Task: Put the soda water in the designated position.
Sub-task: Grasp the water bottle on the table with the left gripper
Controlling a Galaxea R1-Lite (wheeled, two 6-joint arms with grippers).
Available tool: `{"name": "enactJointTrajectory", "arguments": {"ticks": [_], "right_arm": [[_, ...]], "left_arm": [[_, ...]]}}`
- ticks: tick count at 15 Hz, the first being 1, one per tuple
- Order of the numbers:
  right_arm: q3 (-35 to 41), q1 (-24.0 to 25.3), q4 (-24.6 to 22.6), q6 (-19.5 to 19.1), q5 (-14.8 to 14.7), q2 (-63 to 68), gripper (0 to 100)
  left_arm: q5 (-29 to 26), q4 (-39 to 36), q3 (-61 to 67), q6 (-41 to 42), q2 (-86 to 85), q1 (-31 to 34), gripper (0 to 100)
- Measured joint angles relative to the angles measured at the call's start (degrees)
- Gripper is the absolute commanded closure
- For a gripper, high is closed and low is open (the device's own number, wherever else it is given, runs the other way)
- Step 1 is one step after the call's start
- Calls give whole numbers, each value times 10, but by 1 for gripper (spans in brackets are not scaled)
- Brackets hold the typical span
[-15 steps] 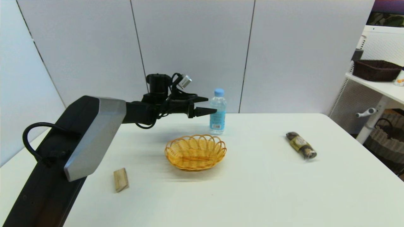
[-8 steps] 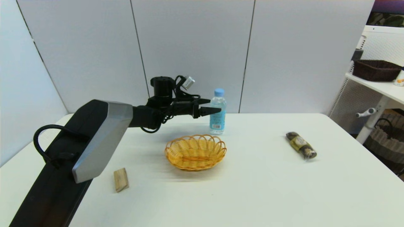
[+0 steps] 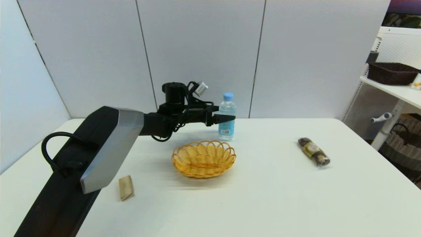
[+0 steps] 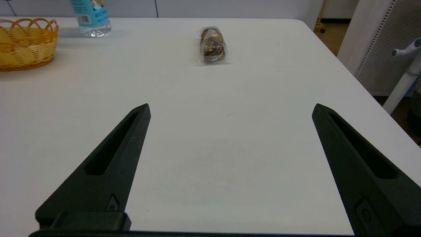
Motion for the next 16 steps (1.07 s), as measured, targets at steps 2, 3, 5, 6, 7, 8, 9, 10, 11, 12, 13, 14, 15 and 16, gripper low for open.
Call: {"name": "enactJointTrajectory", "arguments": {"ticks": [2, 3, 5, 6, 7, 8, 9, 10, 11, 12, 13, 14, 15, 16], "right_arm": [[0, 0, 0, 0, 0, 0, 0], [0, 0, 0, 0, 0, 0, 0], [0, 0, 0, 0, 0, 0, 0], [0, 0, 0, 0, 0, 0, 0], [0, 0, 0, 0, 0, 0, 0], [0, 0, 0, 0, 0, 0, 0], [0, 0, 0, 0, 0, 0, 0], [0, 0, 0, 0, 0, 0, 0], [0, 0, 0, 0, 0, 0, 0], [0, 0, 0, 0, 0, 0, 0], [0, 0, 0, 0, 0, 0, 0], [0, 0, 0, 0, 0, 0, 0], [0, 0, 0, 0, 0, 0, 0], [0, 0, 0, 0, 0, 0, 0]], "left_arm": [[0, -2, 0, 0, 2, -2, 0], [1, -2, 0, 0, 3, -3, 0], [1, -7, 0, 0, 5, -6, 0], [2, -9, 0, 0, 7, -9, 0], [4, -9, 0, 1, 9, -10, 0], [10, -12, 0, 1, 10, -12, 0], [20, -19, 0, -1, 12, -15, 0], [25, -25, -1, -1, 16, -18, 0], [27, -28, -2, -1, 19, -20, 0], [33, -29, -3, -1, 21, -22, 0], [40, -30, -5, -1, 24, -23, 0], [43, -30, -6, -1, 26, -25, 0], [44, -30, -6, -1, 27, -26, 0], [45, -30, -7, 0, 28, -27, 0]]}}
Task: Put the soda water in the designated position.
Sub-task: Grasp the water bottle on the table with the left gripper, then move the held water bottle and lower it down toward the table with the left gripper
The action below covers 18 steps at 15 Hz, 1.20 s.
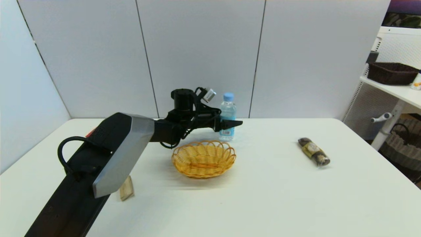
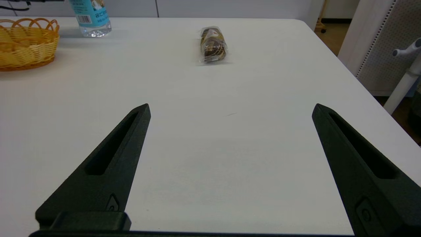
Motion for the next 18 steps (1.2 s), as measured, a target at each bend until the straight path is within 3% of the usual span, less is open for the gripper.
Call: {"name": "enactJointTrajectory", "arguments": {"ticks": [4, 5, 18], "right_arm": [[0, 0, 0, 0, 0, 0, 0], [0, 0, 0, 0, 0, 0, 0], [0, 0, 0, 0, 0, 0, 0]], "left_arm": [[2, -18, -1, -7, 4, -1, 0], [4, -22, -1, -10, 5, -1, 100], [16, -19, 0, -12, -2, -4, 100]]}}
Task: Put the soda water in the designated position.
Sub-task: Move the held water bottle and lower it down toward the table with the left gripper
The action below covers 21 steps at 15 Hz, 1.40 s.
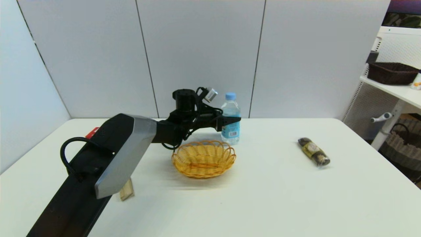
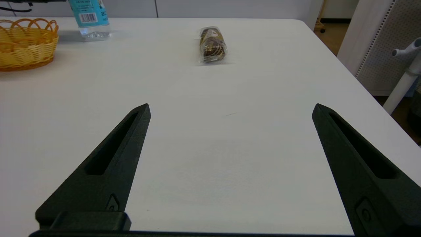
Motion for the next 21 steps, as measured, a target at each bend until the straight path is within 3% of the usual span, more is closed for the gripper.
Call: {"name": "enactJointTrajectory", "arguments": {"ticks": [6, 13, 17, 21], "right_arm": [[0, 0, 0, 0, 0, 0, 0], [0, 0, 0, 0, 0, 0, 0], [0, 0, 0, 0, 1, 0, 0], [0, 0, 0, 0, 0, 0, 0]], "left_arm": [[27, 81, 5, 29, -130, 45, 100], [40, 290, 38, 104, -360, 218, 100], [-17, 258, 181, 110, -448, 271, 100], [-62, 128, 367, 108, -487, 282, 100]]}}
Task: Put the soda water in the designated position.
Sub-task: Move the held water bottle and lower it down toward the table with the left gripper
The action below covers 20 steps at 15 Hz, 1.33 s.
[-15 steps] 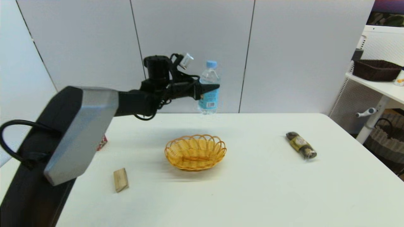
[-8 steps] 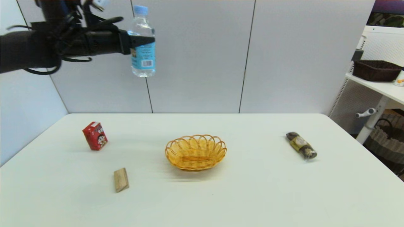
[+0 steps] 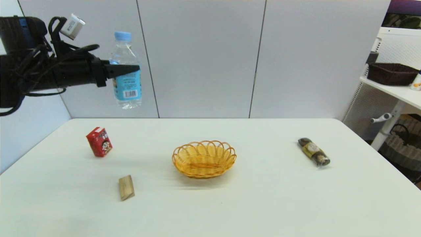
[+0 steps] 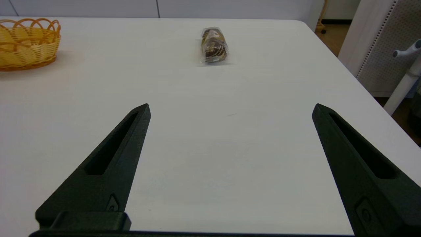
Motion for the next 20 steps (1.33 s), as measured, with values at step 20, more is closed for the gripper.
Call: {"name": "enactJointTrajectory", "arguments": {"ticks": [20], "right_arm": [[0, 0, 0, 0, 0, 0, 0]], "left_arm": [[-87, -589, 453, -58, 86, -24, 100]]}}
